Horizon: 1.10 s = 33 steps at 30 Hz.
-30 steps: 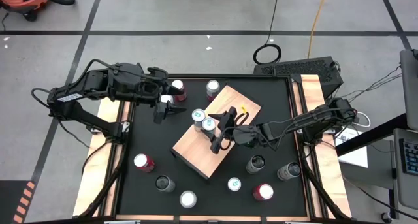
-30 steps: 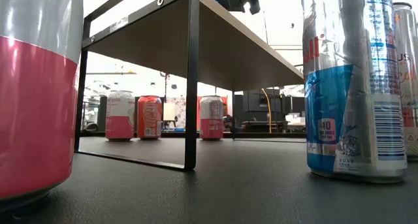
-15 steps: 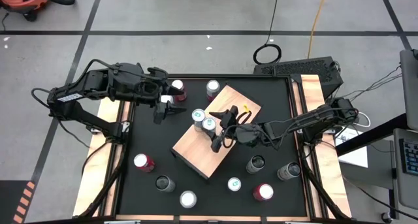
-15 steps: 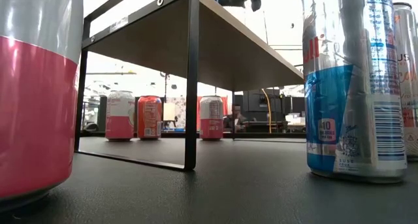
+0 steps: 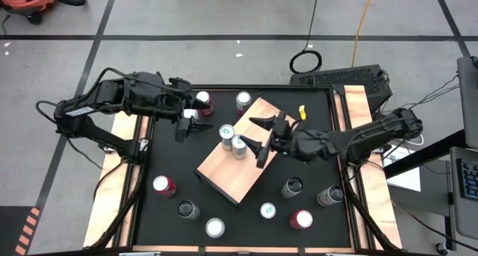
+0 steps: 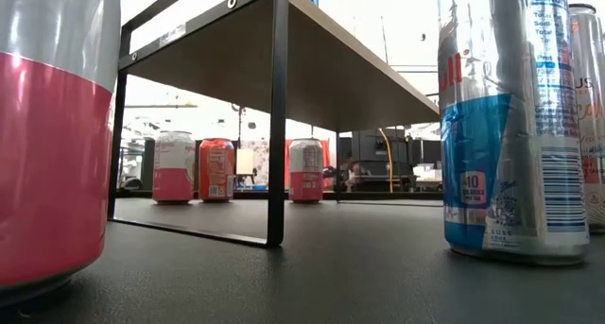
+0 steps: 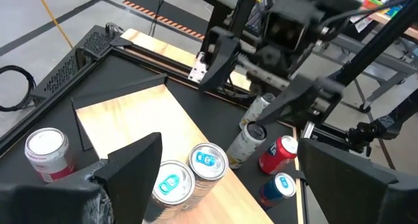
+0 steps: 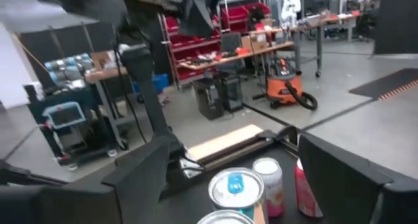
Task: Place canned beverage on shelf
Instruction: Put the top left pink-white soda can on the shelf
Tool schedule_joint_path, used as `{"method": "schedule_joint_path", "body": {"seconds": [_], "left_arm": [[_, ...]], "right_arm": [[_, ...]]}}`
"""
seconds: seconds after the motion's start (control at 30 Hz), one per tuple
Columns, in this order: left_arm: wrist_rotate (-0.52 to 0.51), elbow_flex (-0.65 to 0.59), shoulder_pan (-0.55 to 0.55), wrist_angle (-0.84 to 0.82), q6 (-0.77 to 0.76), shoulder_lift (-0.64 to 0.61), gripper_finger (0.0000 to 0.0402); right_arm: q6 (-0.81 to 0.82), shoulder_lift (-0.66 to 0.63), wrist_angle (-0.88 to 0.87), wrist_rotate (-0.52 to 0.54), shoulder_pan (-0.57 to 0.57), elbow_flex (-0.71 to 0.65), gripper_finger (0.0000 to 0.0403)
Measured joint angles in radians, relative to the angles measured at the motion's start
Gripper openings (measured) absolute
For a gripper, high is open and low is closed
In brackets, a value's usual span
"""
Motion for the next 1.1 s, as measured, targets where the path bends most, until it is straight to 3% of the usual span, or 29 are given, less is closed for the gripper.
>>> {"method": "schedule_joint_path", "body": {"seconds": [0.43,0.67,0.83,1.1], "left_arm": [[-0.002,0.000,0.000,-0.051,0.000,0.000,0.0358],[-0.102,0.000,0.000,-0.151,-0.002,0.000,0.0358],[-0.142,0.000,0.000,-0.190,-0.058,0.000,0.0358],[-0.196,0.000,0.000,-0.245,-0.329,0.016,0.0358]], "right_arm": [[-0.003,-0.197,-0.087,0.001,0.056,0.000,0.0314],[0.026,-0.326,-0.244,-0.003,0.078,0.000,0.0312],[0.097,-0.412,-0.365,-0.095,0.077,0.000,0.0312],[0.188,-0.493,-0.526,-0.269,0.077,0.000,0.0312]]}}
